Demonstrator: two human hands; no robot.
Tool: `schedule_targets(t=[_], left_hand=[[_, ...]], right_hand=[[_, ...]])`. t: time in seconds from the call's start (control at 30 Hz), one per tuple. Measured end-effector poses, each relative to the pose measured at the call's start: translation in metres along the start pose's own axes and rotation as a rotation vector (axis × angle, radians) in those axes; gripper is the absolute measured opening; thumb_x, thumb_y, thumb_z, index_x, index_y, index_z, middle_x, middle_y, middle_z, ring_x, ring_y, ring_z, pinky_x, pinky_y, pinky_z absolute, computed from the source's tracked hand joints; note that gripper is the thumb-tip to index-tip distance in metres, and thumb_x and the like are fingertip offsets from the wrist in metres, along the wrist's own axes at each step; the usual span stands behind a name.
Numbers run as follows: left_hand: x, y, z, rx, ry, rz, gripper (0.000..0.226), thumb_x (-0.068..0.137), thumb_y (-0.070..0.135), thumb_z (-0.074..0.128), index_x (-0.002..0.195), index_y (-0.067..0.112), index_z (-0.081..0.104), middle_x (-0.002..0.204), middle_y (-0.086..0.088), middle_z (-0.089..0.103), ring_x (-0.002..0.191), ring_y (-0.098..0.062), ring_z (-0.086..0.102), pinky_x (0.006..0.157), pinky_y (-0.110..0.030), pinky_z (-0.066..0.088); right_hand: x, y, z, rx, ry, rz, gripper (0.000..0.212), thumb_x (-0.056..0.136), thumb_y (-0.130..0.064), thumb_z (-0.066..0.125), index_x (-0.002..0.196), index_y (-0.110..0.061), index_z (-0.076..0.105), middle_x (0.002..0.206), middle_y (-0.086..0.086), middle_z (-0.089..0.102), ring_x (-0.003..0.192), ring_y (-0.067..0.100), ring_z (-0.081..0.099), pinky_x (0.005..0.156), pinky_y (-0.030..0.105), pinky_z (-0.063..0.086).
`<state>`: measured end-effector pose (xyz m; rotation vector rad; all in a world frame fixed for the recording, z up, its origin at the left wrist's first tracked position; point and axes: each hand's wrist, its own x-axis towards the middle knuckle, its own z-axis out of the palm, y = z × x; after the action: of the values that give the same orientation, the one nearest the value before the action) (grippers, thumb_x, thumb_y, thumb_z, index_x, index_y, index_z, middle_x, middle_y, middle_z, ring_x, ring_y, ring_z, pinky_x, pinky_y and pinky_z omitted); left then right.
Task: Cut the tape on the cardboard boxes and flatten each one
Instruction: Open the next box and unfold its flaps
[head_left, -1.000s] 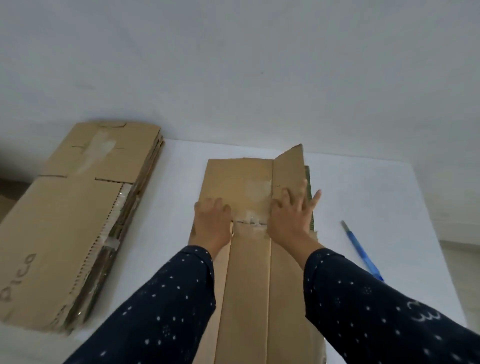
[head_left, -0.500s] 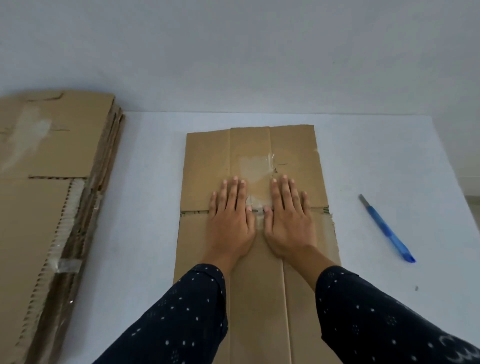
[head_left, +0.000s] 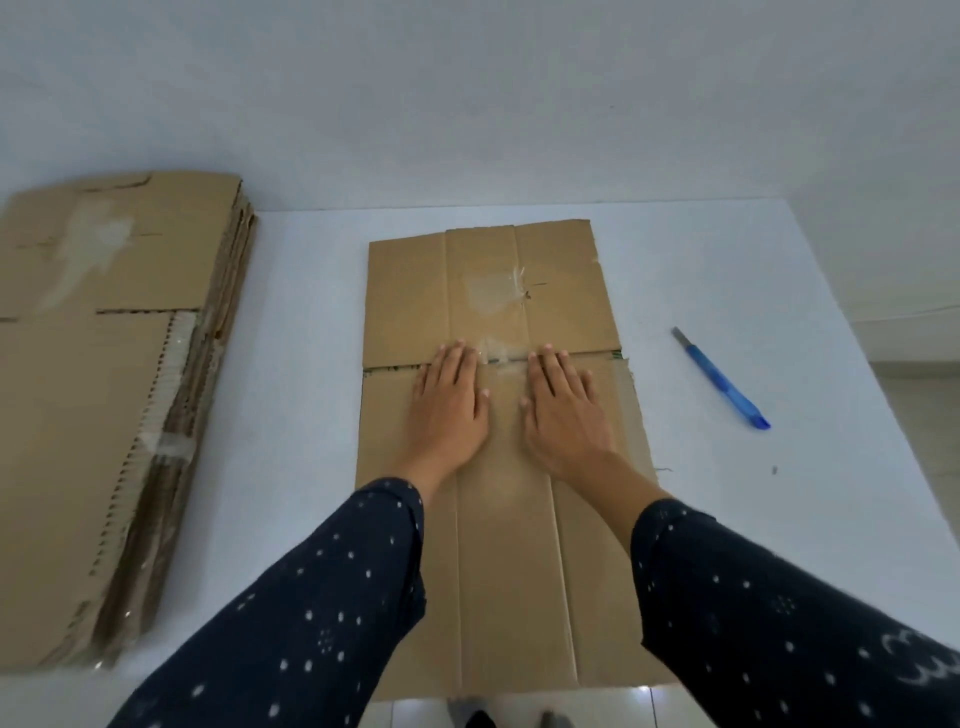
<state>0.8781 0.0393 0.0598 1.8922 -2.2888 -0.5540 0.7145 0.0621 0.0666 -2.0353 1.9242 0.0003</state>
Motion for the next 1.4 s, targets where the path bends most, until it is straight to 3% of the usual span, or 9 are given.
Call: schedule_targets(t=[0.1, 0.3, 0.47, 0.83, 0.9, 1.0, 1.13, 1.3, 1.4], left_hand=[[-0.055, 0.009, 0.016, 0.011, -0.003, -0.016, 0.061, 0.108, 0.037, 0.020, 0.161, 0.016, 0.001, 0.169, -0.001, -0.004, 0.154, -0.017, -0.009, 0.126, -0.040, -0.003], [-0.122, 0.015, 0.044, 0.074, 0.102, -0.059, 0.069, 0.100, 0.046, 0.011, 0.161, 0.014, 0.011, 0.168, -0.003, 0.009, 0.155, -0.018, 0.002, 0.126, -0.041, 0.005], [-0.126, 0.017, 0.051, 0.121, 0.163, -0.074, 0.065, 0.102, 0.041, 0.020, 0.160, 0.011, 0.017, 0.167, -0.006, 0.016, 0.155, -0.021, 0.009, 0.125, -0.045, 0.014], [-0.123, 0.018, 0.042, 0.105, 0.048, -0.067, 0.072, 0.099, 0.048, 0.013, 0.161, 0.014, 0.008, 0.169, -0.005, 0.005, 0.155, -0.021, -0.001, 0.125, -0.043, 0.000], [-0.119, 0.016, 0.034, 0.033, -0.033, -0.090, 0.073, 0.101, 0.053, 0.027, 0.161, 0.022, 0.001, 0.169, -0.002, -0.006, 0.154, -0.021, -0.011, 0.123, -0.043, -0.008], [-0.119, 0.013, 0.020, -0.067, -0.035, -0.339, 0.073, 0.097, 0.059, 0.043, 0.157, 0.037, 0.008, 0.165, -0.003, -0.018, 0.151, -0.036, -0.018, 0.118, -0.055, -0.013], [-0.125, -0.003, -0.002, -0.241, 0.107, -0.692, 0.079, 0.095, 0.050, 0.054, 0.157, 0.021, 0.014, 0.167, -0.011, -0.001, 0.150, -0.044, 0.006, 0.119, -0.059, 0.014], [-0.125, -0.022, -0.027, -0.403, 0.136, -0.762, 0.081, 0.096, 0.041, 0.059, 0.157, 0.015, 0.012, 0.155, -0.014, 0.033, 0.133, -0.041, 0.042, 0.106, -0.052, 0.036], [-0.123, -0.032, -0.035, -0.545, 0.137, -0.791, 0.067, 0.098, 0.035, 0.058, 0.152, 0.009, 0.030, 0.147, -0.016, 0.043, 0.124, -0.037, 0.053, 0.100, -0.045, 0.046]], right_hand=[[-0.050, -0.004, 0.017, 0.017, 0.012, -0.001, 0.060, 0.106, -0.037, 0.015, 0.157, -0.016, -0.008, 0.165, 0.002, -0.011, 0.151, 0.018, -0.015, 0.123, 0.041, -0.005], [-0.111, 0.000, 0.046, 0.042, 0.117, -0.018, 0.062, 0.105, -0.039, 0.020, 0.159, -0.017, 0.001, 0.166, 0.000, -0.001, 0.152, 0.015, -0.008, 0.123, 0.038, -0.005], [-0.116, -0.002, 0.055, 0.006, 0.164, -0.003, 0.063, 0.103, -0.039, 0.017, 0.159, -0.015, -0.001, 0.166, 0.001, -0.003, 0.152, 0.014, -0.009, 0.124, 0.040, -0.003], [-0.113, 0.000, 0.045, 0.049, 0.100, -0.038, 0.064, 0.102, -0.041, 0.017, 0.159, -0.015, 0.003, 0.166, 0.002, -0.003, 0.152, 0.017, -0.011, 0.122, 0.040, -0.010], [-0.111, 0.002, 0.034, 0.112, 0.055, -0.044, 0.062, 0.103, -0.040, 0.028, 0.158, -0.017, 0.010, 0.166, 0.001, 0.000, 0.152, 0.017, -0.009, 0.122, 0.041, -0.009], [-0.113, 0.008, 0.016, 0.142, 0.060, 0.143, 0.061, 0.099, -0.041, 0.039, 0.153, -0.025, 0.018, 0.164, 0.003, 0.002, 0.152, 0.028, -0.002, 0.118, 0.058, -0.001], [-0.110, 0.015, -0.008, 0.447, 0.086, 0.502, 0.067, 0.094, -0.027, 0.049, 0.153, -0.023, 0.015, 0.162, 0.014, 0.003, 0.144, 0.039, 0.016, 0.113, 0.057, 0.024], [-0.102, 0.021, -0.029, 0.567, 0.017, 0.691, 0.069, 0.097, -0.031, 0.051, 0.154, -0.018, 0.014, 0.148, 0.015, 0.036, 0.132, 0.037, 0.036, 0.105, 0.049, 0.037], [-0.106, 0.019, -0.032, 0.643, -0.005, 0.681, 0.050, 0.097, -0.028, 0.046, 0.143, -0.013, 0.033, 0.130, 0.012, 0.053, 0.116, 0.033, 0.051, 0.098, 0.049, 0.046]])
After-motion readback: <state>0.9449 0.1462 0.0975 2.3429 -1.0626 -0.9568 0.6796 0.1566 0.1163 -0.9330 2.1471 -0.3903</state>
